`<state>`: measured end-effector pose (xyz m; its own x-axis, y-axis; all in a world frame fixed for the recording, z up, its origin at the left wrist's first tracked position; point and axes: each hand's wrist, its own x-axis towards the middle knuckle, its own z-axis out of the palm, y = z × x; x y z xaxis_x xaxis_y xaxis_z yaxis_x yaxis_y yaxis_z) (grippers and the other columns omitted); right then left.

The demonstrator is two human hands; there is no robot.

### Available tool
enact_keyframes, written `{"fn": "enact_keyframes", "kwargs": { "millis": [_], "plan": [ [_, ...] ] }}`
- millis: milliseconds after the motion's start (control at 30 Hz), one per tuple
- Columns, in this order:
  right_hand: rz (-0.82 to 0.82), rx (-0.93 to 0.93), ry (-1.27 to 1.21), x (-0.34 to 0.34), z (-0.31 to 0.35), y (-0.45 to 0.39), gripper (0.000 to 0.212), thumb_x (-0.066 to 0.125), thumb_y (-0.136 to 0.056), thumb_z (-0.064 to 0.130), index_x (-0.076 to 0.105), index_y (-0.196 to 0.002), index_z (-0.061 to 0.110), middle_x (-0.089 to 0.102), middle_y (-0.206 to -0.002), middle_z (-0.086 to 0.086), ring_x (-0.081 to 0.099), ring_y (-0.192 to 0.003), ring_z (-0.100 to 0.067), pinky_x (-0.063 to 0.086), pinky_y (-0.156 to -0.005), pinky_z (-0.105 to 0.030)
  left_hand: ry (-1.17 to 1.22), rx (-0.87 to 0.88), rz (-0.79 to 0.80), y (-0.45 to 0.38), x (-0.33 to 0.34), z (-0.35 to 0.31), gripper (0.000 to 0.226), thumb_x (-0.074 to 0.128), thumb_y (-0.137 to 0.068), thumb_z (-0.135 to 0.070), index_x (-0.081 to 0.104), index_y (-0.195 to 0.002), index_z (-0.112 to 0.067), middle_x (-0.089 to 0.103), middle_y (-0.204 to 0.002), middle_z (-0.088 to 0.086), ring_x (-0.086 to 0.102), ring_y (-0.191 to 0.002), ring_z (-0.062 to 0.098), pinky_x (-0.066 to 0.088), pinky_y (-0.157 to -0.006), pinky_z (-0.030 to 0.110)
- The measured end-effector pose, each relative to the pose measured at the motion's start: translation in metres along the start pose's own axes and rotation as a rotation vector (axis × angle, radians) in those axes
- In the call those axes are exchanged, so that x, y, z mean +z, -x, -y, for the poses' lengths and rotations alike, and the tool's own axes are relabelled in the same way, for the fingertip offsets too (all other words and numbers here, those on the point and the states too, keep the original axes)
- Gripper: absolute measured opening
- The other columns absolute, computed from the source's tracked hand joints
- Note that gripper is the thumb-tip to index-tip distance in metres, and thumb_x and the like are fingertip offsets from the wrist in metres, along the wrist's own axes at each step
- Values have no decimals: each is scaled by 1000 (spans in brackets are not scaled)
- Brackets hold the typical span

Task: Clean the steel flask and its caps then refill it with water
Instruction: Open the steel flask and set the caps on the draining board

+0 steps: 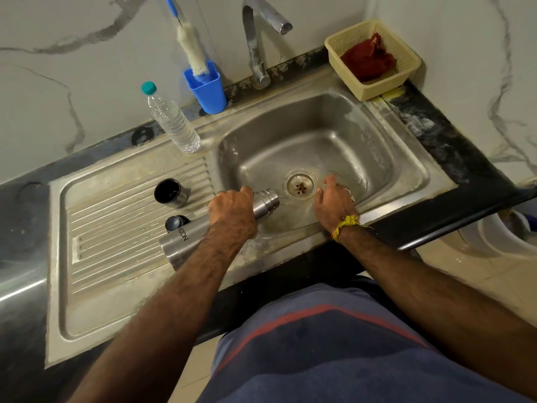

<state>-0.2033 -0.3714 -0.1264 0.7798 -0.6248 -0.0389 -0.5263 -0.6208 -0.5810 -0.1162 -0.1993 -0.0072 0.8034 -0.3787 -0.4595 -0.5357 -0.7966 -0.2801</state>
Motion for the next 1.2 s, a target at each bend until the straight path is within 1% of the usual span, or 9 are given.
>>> {"fn": "enact_keyframes", "kwargs": {
  "millis": [200, 300, 500, 633, 700, 833, 967, 1033, 1200],
  "plan": [
    [-2, 3, 2, 0, 0, -1, 25, 45, -98, 19, 45, -118, 4, 68, -97, -21, 62, -93, -38, 53, -75, -43, -90, -7, 24, 0, -7, -10, 73, 84, -78, -29, 42, -136, -15, 61, -126, 10, 57, -117, 30, 53, -93, 43],
    [-4, 2, 2, 0, 0, -1, 24, 44, -98, 18, 44, -118, 4, 68, -96, -21, 62, -92, -38, 53, -75, -45, -133, -6, 28, 2, -9, -15, 70, 80, -82, -30, 41, -139, -14, 59, -130, 12, 57, -120, 31, 53, -97, 46],
    [-4, -7, 3, 1, 0, 0, 22, 44, -99, 17, 45, -116, 4, 68, -94, -21, 62, -91, -37, 53, -75, -46, -111, -27, 44, 3, -7, -17, 74, 83, -80, -29, 41, -140, -14, 58, -131, 13, 56, -121, 32, 52, -98, 48],
    [1, -12, 2, 1, -2, -1, 20, 43, -99, 17, 45, -116, 5, 68, -94, -20, 61, -92, -36, 51, -72, -41, -56, -43, 20, 5, -1, -12, 74, 85, -76, -29, 44, -136, -15, 60, -125, 10, 58, -115, 29, 52, -86, 41],
    [5, -16, 5, 2, -2, -1, 21, 44, -99, 17, 45, -115, 5, 68, -95, -20, 62, -92, -37, 49, -71, -38, -4, -56, -1, 7, 2, -7, 74, 87, -73, -30, 45, -133, -16, 60, -122, 8, 58, -111, 27, 46, -79, 38],
    [12, -16, 9, 1, -2, -1, 21, 46, -98, 16, 45, -115, 5, 67, -98, -22, 62, -95, -39, 47, -73, -39, 187, -62, -41, 10, 2, 3, 74, 88, -73, -28, 44, -131, -19, 53, -120, 9, 52, -101, 24, 42, -77, 35],
    [20, -25, 41, 2, -3, 0, 20, 47, -98, 15, 46, -116, 4, 68, -101, -22, 62, -97, -40, 38, -70, -33, 393, -77, -128, 18, 6, 13, 79, 89, -72, -27, 43, -135, -18, 50, -124, 11, 49, -96, 22, 49, -85, 38],
    [28, -12, 52, 2, -2, 0, 20, 47, -99, 15, 46, -116, 4, 68, -102, -22, 62, -98, -40, 38, -71, -33, 491, -97, -185, 23, 9, 18, 81, 90, -70, -27, 43, -135, -17, 50, -124, 11, 47, -95, 21, 49, -85, 37],
    [23, -2, 64, 4, -2, -2, 21, 45, -97, 15, 46, -115, 4, 68, -100, -23, 63, -95, -40, 50, -76, -42, 687, -169, -308, 33, 22, 29, 93, 92, -65, -31, 42, -143, -19, 50, -132, 10, 56, -112, 26, 50, -89, 41]
  ]
}}
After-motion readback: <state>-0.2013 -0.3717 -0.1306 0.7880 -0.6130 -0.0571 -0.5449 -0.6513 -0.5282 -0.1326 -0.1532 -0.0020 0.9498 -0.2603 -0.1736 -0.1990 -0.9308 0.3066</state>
